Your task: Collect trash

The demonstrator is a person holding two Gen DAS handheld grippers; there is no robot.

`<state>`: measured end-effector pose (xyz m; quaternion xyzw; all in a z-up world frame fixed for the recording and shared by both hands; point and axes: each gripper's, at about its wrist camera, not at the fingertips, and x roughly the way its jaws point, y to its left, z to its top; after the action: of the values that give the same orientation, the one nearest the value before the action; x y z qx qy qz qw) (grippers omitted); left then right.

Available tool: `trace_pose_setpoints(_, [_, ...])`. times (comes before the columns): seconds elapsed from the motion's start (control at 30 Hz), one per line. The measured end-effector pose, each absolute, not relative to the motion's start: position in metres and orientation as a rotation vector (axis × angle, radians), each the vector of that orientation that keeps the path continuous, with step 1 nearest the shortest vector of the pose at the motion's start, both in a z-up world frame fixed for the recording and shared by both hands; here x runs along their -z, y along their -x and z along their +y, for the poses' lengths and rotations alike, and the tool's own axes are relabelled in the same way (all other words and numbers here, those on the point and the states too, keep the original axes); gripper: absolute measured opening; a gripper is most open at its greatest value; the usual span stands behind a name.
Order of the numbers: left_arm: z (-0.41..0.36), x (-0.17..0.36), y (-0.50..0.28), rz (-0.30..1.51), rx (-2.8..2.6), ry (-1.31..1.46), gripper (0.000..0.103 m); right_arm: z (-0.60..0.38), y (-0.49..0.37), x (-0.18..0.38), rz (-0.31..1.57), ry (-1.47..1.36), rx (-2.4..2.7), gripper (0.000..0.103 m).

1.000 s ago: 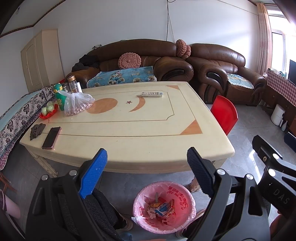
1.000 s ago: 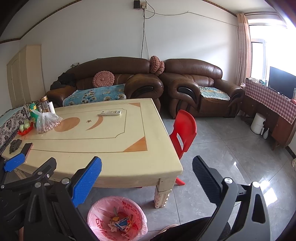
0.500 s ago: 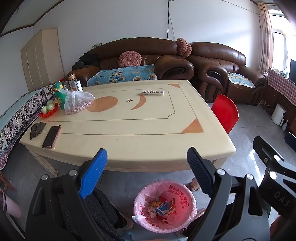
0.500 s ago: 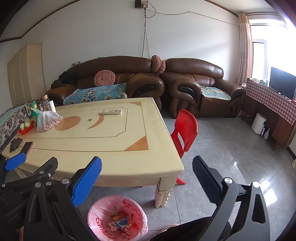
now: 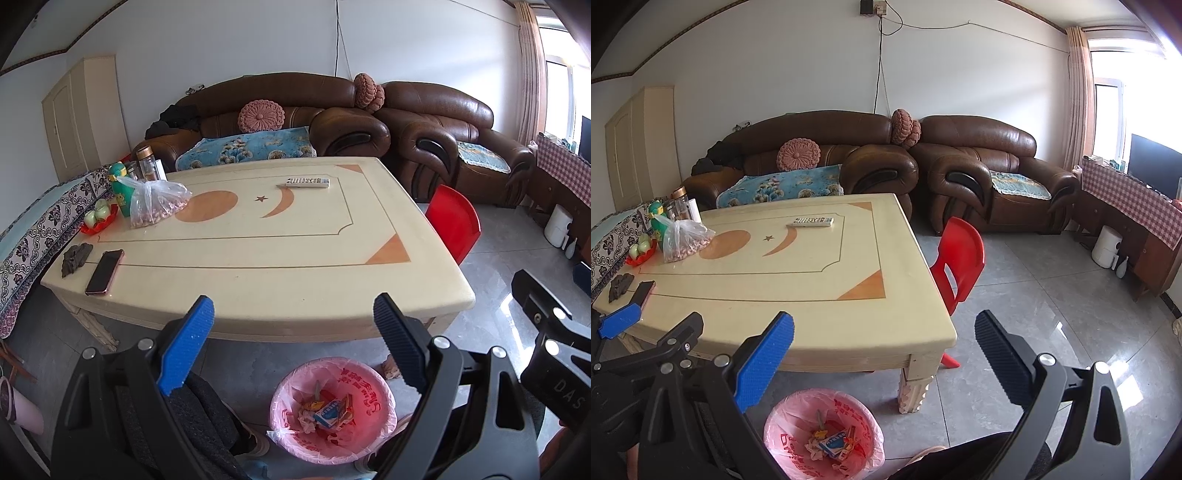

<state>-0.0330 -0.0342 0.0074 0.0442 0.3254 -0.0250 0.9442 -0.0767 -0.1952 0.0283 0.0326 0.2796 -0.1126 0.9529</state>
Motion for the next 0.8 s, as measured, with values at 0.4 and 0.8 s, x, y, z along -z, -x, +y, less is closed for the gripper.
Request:
trace_pose_setpoints(0.4, [-0.026,-0.009,0.028,0.649,0.045,-0.071,0.095,-0.196,0.075,-0.026,0.572,-0.065,0.227,0.096])
trace_pose_setpoints(0.8, [-0.028,-0.008,0.031,0.661,0.054,-0.095,0.095,-0.197,0.074,-0.023,0.574,-0.059,0.225,0.096])
